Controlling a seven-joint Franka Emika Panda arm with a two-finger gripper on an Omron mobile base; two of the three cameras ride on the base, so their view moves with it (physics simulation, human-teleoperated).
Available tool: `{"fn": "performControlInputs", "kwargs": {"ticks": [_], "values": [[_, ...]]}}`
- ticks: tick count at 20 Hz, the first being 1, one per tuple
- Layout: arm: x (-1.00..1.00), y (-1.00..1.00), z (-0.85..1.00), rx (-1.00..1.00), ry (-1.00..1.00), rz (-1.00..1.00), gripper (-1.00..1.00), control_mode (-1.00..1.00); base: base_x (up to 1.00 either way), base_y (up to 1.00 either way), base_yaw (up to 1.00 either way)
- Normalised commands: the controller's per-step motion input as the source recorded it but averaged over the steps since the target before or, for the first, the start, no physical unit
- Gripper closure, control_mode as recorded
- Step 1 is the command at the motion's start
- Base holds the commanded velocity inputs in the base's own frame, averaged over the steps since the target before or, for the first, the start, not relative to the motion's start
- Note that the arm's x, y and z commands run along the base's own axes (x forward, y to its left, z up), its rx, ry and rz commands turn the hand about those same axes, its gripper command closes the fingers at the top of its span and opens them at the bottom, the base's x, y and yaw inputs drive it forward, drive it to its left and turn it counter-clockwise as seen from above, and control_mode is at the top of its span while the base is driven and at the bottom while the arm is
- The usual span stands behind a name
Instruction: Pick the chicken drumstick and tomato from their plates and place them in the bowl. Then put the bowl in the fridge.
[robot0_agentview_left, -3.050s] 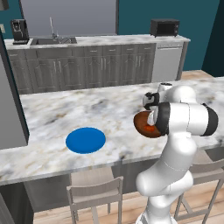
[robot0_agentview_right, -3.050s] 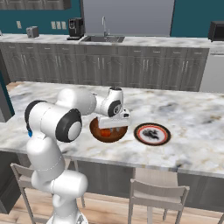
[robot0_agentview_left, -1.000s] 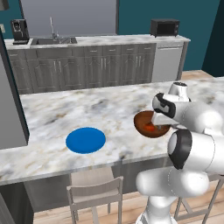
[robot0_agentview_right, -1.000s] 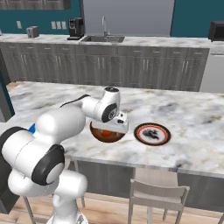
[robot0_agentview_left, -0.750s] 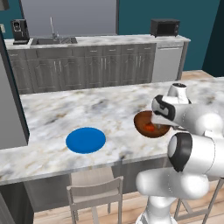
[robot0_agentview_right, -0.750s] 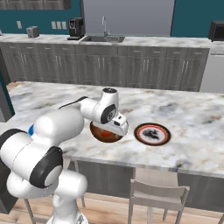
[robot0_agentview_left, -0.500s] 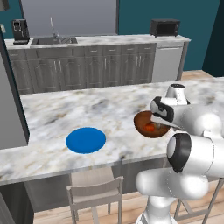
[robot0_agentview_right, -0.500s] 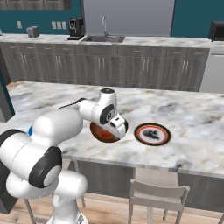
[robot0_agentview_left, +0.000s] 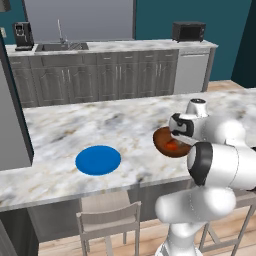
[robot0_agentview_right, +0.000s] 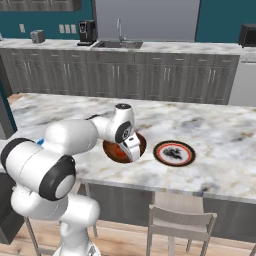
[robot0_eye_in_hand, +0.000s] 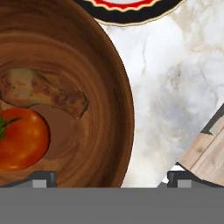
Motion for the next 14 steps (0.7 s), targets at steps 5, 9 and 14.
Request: {"fn": "performControlInputs", "kwargs": {"ticks": [5,9,14], "values": [[0.19,-0.05,-0.23,0.08,0.00,-0.01,-1.00,-1.00,0.00,0.00,0.00],[0.16,-0.05,-0.21,0.08,0.00,0.00,-1.00,-1.00,0.00,0.00,0.00],[0.02,-0.03,-0.21,0.02,0.00,0.00,-1.00,-1.00,0.00,0.00,0.00]]}}
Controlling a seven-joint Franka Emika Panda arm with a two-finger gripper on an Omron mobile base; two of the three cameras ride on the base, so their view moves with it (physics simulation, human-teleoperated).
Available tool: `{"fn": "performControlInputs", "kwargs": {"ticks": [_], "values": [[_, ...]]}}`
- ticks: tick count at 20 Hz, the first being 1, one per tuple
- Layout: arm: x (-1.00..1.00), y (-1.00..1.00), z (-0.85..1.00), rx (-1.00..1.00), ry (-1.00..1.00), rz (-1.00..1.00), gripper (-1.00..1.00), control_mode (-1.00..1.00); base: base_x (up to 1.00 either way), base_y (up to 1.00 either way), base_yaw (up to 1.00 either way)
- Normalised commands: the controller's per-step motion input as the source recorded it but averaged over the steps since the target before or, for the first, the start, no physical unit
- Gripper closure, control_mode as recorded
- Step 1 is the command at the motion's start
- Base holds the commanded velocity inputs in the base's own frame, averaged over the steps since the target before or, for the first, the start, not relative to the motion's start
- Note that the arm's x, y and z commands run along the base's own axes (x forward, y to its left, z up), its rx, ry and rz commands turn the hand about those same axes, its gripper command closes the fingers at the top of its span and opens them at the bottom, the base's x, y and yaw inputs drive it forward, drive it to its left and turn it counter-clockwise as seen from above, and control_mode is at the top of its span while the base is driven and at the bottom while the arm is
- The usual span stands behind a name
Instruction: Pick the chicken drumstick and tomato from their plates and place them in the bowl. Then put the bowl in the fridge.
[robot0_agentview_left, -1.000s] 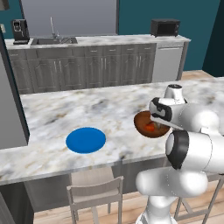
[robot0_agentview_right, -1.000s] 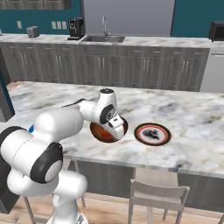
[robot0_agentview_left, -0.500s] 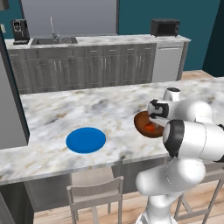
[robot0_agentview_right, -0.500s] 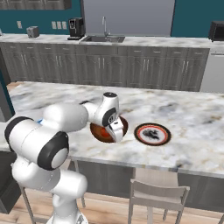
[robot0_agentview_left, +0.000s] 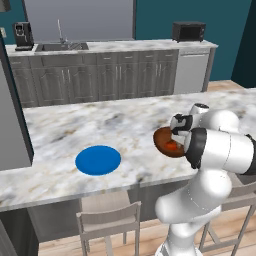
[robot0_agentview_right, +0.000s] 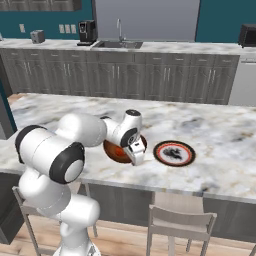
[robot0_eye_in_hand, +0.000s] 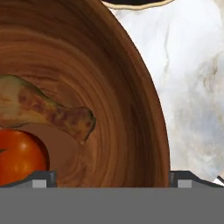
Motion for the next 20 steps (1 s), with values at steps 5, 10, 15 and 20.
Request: {"fn": "performControlInputs", "kwargs": {"ticks": [5,10,15,20], "values": [[0.01,0.00,-0.20,0.00,-0.03,0.00,-1.00,-1.00,0.00,0.00,0.00],[0.02,0.02,-0.14,0.00,-0.05,0.00,1.00,-1.00,0.00,0.00,0.00],[0.00,0.05,-0.06,0.00,-0.08,0.00,1.00,-1.00,0.00,0.00,0.00],[0.00,0.13,-0.02,0.00,-0.09,-0.02,1.00,-1.00,0.00,0.00,0.00]]}}
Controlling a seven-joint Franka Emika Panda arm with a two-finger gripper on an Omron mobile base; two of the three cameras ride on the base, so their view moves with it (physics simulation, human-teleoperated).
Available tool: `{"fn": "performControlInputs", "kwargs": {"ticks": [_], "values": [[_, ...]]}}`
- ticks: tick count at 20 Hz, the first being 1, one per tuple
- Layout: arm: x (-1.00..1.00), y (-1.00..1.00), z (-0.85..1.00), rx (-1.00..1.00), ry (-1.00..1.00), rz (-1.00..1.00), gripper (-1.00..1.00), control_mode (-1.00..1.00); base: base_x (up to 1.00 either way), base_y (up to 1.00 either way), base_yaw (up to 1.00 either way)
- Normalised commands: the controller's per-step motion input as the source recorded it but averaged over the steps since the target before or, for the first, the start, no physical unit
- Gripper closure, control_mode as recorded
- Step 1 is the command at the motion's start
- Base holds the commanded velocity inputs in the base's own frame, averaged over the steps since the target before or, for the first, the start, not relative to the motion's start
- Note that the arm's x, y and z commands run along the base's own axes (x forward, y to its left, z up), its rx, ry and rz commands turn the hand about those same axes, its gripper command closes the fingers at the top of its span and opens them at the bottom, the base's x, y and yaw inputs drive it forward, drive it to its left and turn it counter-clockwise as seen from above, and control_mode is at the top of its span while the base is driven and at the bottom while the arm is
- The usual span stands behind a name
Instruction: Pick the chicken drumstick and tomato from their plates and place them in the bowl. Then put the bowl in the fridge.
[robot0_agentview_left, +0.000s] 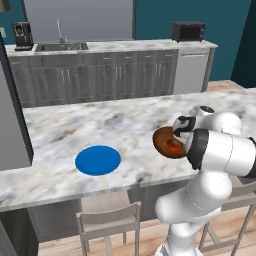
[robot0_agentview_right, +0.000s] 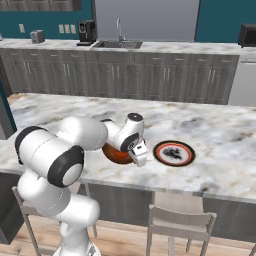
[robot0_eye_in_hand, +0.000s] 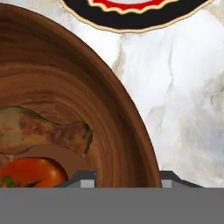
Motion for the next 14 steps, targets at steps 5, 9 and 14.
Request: {"fn": "performControlInputs", "kwargs": {"ticks": [5,9,14], "values": [[-0.02,0.13,0.06,0.00,-0.10,-0.04,1.00,-1.00,0.00,0.00,0.00],[-0.15,0.01,0.15,0.00,-0.01,-0.04,1.00,-1.00,0.00,0.00,0.00],[-0.17,0.00,0.23,0.00,0.00,-0.01,1.00,-1.00,0.00,0.00,0.00]]}}
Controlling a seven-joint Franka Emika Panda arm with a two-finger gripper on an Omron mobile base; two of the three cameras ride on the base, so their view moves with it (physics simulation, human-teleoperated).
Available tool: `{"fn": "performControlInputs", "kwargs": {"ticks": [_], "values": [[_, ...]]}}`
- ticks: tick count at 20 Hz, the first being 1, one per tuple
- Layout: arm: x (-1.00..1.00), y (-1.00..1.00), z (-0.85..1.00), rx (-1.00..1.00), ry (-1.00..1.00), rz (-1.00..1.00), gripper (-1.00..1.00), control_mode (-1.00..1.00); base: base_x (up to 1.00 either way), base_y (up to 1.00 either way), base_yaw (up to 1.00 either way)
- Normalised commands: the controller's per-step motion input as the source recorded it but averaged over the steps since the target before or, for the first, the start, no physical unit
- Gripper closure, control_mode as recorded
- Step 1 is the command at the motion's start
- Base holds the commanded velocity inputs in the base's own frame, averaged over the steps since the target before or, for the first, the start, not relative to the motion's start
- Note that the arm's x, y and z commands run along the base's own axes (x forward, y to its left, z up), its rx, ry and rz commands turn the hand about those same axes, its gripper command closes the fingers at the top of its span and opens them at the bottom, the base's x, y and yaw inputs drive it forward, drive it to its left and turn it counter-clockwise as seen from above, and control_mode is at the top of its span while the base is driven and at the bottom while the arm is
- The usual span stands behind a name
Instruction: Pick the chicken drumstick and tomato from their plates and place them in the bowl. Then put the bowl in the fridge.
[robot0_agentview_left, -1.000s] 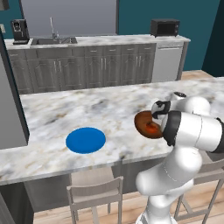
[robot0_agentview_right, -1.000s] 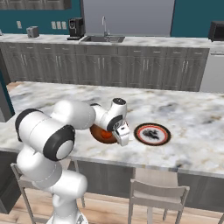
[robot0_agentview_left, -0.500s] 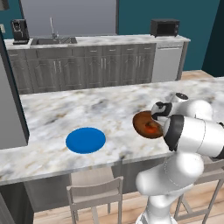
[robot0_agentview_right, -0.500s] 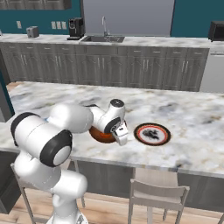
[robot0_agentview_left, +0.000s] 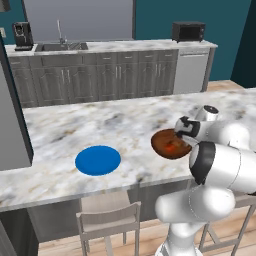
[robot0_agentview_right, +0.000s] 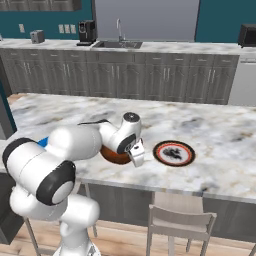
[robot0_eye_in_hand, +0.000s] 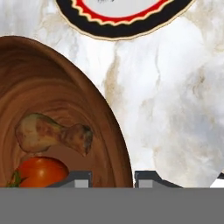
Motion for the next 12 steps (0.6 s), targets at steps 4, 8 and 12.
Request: {"fn": "performControlInputs", "kwargs": {"ticks": [4,8,12], "values": [[-0.23,0.00,0.27,0.00,0.00,0.00,1.00,-1.00,0.00,0.00,0.00],[-0.27,0.00,0.31,0.02,0.00,0.00,1.00,-1.00,0.00,0.00,0.00],[-0.31,0.00,0.25,0.08,0.00,0.00,1.00,-1.00,0.00,0.00,0.00]]}}
